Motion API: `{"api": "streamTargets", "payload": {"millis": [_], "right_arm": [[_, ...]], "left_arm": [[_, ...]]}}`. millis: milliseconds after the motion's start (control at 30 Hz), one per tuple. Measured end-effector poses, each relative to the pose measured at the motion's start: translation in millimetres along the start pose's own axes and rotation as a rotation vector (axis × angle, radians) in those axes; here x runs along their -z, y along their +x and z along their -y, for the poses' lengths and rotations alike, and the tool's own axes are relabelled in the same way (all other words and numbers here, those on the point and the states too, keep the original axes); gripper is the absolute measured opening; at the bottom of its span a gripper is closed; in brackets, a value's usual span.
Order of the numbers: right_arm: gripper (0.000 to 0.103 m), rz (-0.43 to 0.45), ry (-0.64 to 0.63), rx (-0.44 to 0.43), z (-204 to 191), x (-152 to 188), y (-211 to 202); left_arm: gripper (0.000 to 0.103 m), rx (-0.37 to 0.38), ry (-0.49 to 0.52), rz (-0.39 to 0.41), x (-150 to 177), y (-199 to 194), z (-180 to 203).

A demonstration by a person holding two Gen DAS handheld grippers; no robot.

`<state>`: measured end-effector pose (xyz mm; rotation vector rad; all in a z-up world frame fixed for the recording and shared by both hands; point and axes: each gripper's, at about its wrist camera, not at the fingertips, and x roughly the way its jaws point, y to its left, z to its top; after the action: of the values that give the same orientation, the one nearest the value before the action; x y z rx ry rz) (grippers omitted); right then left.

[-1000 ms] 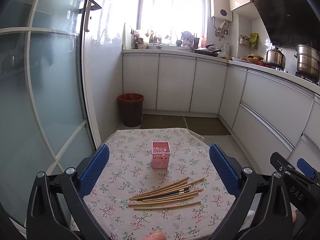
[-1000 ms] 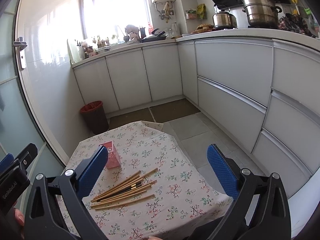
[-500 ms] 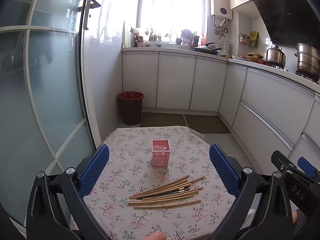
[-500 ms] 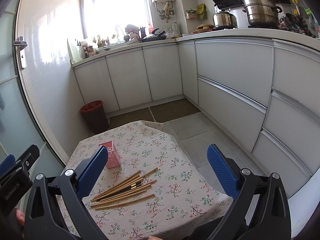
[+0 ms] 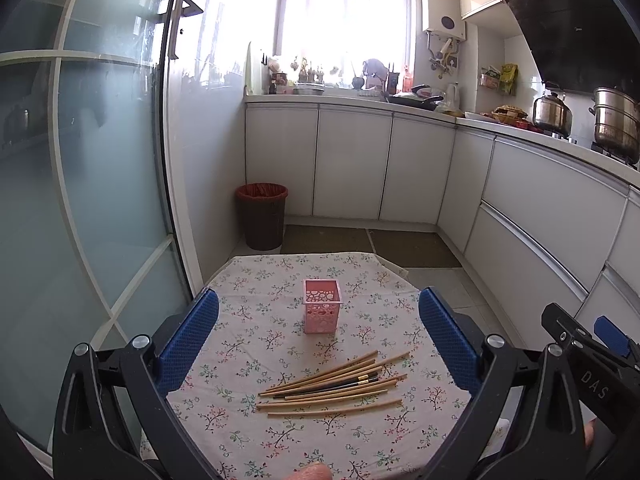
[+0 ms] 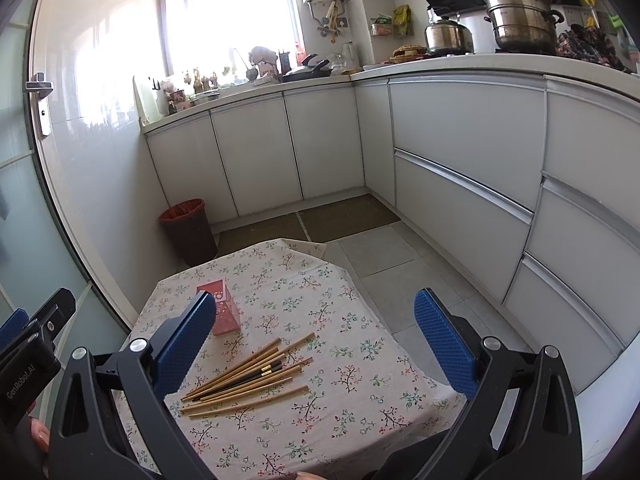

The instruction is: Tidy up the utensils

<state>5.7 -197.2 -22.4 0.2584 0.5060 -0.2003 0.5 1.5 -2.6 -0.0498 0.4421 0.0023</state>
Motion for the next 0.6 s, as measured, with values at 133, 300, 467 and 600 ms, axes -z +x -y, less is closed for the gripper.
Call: {"api": "streamTargets", "payload": {"millis": [133, 300, 467, 600], "right_arm": [[0.097, 0.001, -0.001, 0.000, 0.3, -0.4, 0.0], [0.097, 0.001, -0.001, 0.001, -0.3, 0.2, 0.0], [0.097, -0.005, -0.001, 0.000, 0.7, -0.2, 1.2], [0.097, -0.005, 0.000, -0.001, 1.2, -0.2, 1.5]], "left_arm": [[0.096, -0.001, 0.000, 0.000, 0.0, 0.1, 0.0], [0.096, -0.001, 0.000, -0.005, 1.5, 0.2, 0.7], [0.096, -0.002, 0.001, -0.008, 1.7, 1.2, 1.3], [0.096, -0.001, 0.001, -0.012, 2.5, 2.5, 1.4]]}}
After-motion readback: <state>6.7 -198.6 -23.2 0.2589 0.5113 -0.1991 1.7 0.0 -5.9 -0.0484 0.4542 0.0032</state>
